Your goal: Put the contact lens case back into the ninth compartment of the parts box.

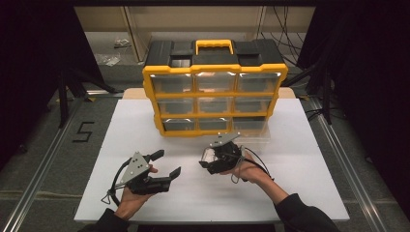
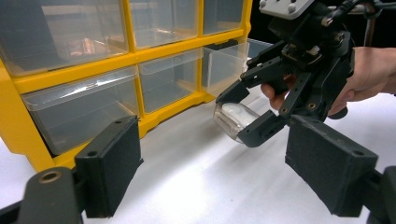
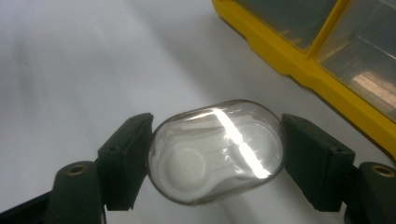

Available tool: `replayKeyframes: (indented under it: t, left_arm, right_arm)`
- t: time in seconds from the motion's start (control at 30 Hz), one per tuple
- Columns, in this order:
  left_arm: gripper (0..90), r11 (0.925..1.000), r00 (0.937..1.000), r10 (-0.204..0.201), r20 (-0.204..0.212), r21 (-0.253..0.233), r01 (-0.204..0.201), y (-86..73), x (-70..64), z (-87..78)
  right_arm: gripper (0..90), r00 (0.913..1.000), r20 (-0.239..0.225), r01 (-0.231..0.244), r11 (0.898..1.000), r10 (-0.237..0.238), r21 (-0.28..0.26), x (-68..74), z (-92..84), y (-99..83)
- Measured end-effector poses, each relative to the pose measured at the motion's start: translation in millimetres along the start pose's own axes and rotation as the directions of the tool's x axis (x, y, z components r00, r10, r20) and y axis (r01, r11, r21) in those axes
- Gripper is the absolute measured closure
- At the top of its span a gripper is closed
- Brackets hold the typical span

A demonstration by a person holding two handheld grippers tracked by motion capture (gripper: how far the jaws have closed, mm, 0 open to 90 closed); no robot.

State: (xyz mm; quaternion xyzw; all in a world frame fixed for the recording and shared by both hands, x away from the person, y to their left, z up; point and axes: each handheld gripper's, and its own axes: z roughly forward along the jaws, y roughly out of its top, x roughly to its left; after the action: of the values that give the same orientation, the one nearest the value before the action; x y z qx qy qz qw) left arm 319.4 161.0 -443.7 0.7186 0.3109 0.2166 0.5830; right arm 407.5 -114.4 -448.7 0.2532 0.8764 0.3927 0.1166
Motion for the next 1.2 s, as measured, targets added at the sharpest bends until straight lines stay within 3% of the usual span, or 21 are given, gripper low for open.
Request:
replayKeyframes:
  t: [1.2]
  left_arm:
    - [17.3,1.0,1.0,0.002,0.0,0.001,-0.002,0.2,0.1,-0.4]
  right_arm:
    - [28.3,0.998,0.058,-0.017,0.992,0.025,-0.126,-16.4,-47.8,18.8]
